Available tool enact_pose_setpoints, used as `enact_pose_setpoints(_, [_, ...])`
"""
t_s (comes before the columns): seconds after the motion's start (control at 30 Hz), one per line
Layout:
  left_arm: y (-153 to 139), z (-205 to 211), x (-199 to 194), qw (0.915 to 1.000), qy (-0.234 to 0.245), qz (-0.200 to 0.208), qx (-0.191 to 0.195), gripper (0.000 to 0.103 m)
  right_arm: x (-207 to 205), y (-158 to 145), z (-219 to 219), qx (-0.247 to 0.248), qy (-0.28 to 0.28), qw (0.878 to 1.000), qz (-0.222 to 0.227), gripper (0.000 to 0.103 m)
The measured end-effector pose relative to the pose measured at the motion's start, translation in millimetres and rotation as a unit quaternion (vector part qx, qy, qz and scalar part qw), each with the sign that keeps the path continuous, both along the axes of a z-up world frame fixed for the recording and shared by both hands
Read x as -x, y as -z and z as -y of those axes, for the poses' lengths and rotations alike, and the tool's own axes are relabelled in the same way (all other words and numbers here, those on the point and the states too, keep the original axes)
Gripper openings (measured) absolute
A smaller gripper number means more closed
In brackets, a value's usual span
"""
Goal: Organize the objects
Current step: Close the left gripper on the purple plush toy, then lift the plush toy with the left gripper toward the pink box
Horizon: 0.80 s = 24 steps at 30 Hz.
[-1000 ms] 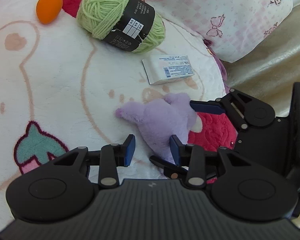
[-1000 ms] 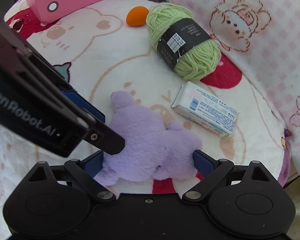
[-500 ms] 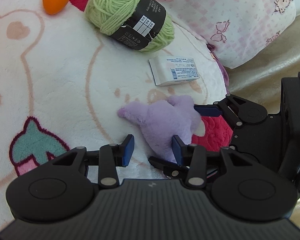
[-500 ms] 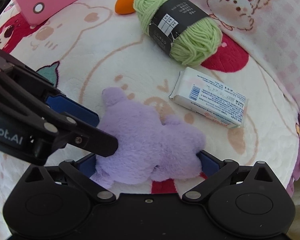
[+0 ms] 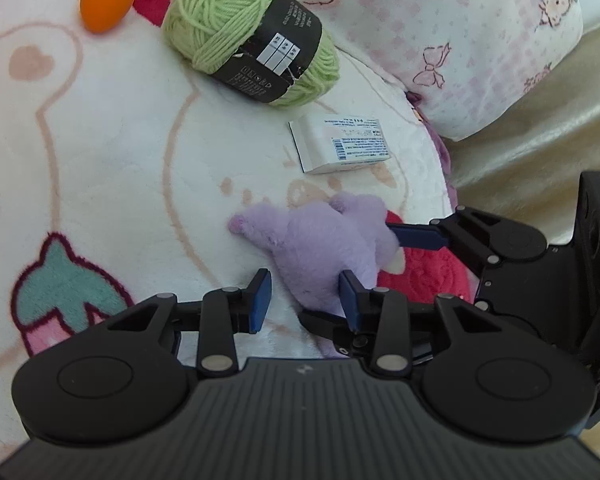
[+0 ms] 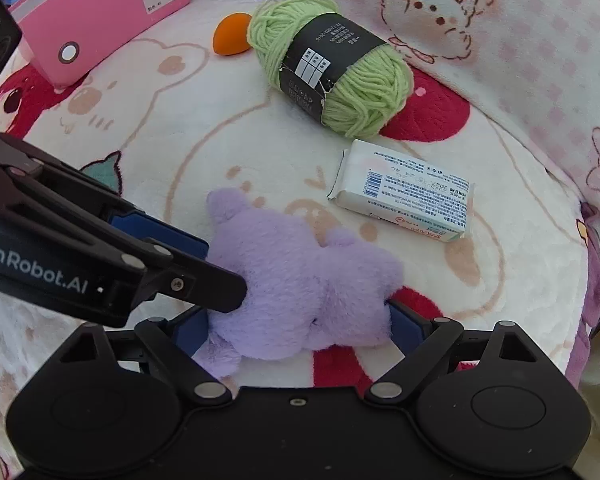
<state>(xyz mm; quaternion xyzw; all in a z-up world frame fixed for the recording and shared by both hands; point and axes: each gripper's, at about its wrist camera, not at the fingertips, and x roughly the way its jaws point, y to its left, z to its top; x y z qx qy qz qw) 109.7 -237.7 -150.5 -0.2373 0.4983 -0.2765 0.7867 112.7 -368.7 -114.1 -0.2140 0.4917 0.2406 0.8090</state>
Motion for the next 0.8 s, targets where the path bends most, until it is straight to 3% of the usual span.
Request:
enact_pose_setpoints(0.17, [-1, -1, 0, 0.9994, -0.001, -0.011, 0.033, 0.036, 3, -3, 0, -0.011, 0.017, 1.000, 0.000, 0.092])
enact_pose_setpoints(0.57, [-10, -8, 7, 0.9998, -0.002, 0.008, 0.016, 0.036, 16, -12, -4, -0.039, 0.059, 0.997, -0.010, 0.092])
enact_pose_setpoints(0.8, [-17, -20, 8, 0.9999, 0.008, -0.002, 0.015, 0.036, 27, -21, -13, -0.050, 0.069, 0.996, -0.016, 0.092])
